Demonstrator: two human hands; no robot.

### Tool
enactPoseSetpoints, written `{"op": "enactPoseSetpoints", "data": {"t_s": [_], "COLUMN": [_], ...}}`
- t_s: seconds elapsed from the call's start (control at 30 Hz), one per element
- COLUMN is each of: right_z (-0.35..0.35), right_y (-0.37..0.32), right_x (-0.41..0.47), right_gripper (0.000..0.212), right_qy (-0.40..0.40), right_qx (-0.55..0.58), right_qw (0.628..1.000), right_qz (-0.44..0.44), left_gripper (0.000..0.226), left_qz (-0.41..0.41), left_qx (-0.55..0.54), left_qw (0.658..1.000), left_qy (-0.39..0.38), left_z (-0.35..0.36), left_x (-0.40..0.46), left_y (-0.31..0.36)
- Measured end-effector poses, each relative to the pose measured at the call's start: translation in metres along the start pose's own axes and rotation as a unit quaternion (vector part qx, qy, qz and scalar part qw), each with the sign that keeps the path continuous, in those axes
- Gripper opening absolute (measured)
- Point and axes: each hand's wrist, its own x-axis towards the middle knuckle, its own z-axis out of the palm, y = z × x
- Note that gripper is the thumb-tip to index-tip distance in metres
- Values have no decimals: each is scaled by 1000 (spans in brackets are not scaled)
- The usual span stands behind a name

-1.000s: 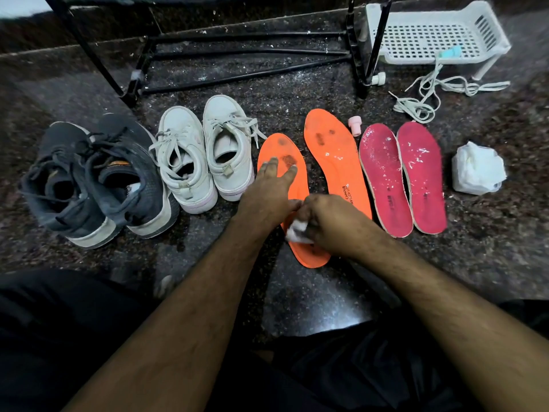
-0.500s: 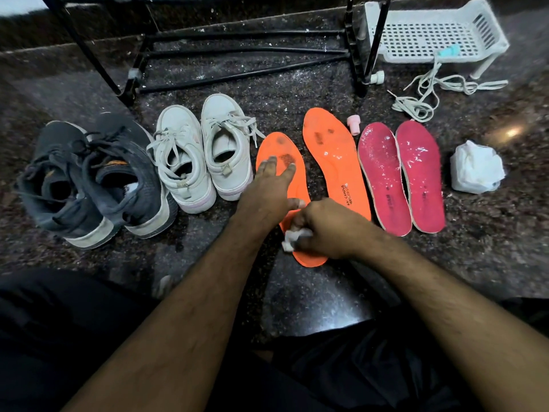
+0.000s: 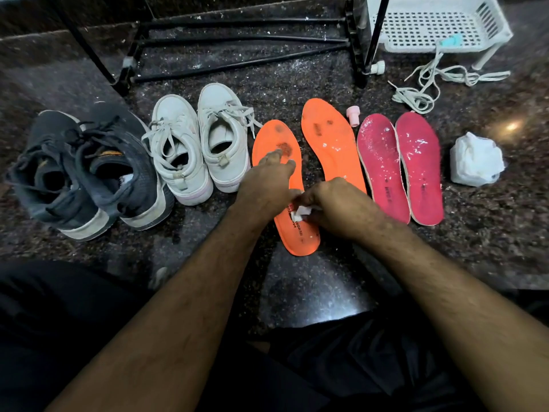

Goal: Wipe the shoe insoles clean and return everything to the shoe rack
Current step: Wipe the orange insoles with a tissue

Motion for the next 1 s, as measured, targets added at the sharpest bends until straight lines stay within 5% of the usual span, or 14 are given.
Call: {"op": "enactPoseSetpoints", "data": {"t_s": [0.23, 0.4, 0.53, 0.67, 0.87, 0.93, 1.0], "right_z": [-19, -18, -25, -23, -13, -23, -19], "right_y": [-2, -5, -13, -12, -17, -9, -10], "right_x": [-10, -16, -18, -21, -19, -20, -17], "right_gripper": [17, 20, 16, 21, 13, 13, 9], "right_qy": [-121, -62, -181, -4, -173, -138, -21], "right_qx": [-86, -65, -63, -72, -39, -3, 36], "right_qw": [989, 996, 981, 997, 984, 990, 998], "right_qz": [-15, -21, -9, -13, -5, 14, 45], "left_gripper": [97, 98, 100, 95, 100, 100, 95], "left_qz": [10, 8, 4, 3, -10, -12, -13], "left_qx": [32, 16, 2, -1, -17, -20, -17], "left_qw": [998, 999, 999, 1000, 999, 999, 999], "left_qy": [-45, -36, -43, -30, -49, -49, -42], "left_z": [4, 3, 2, 2, 1, 0, -2], "left_x": [-2, -1, -2, -2, -3, -3, -2], "left_y": [-3, -3, -4, -3, -3, -3, -2]}}
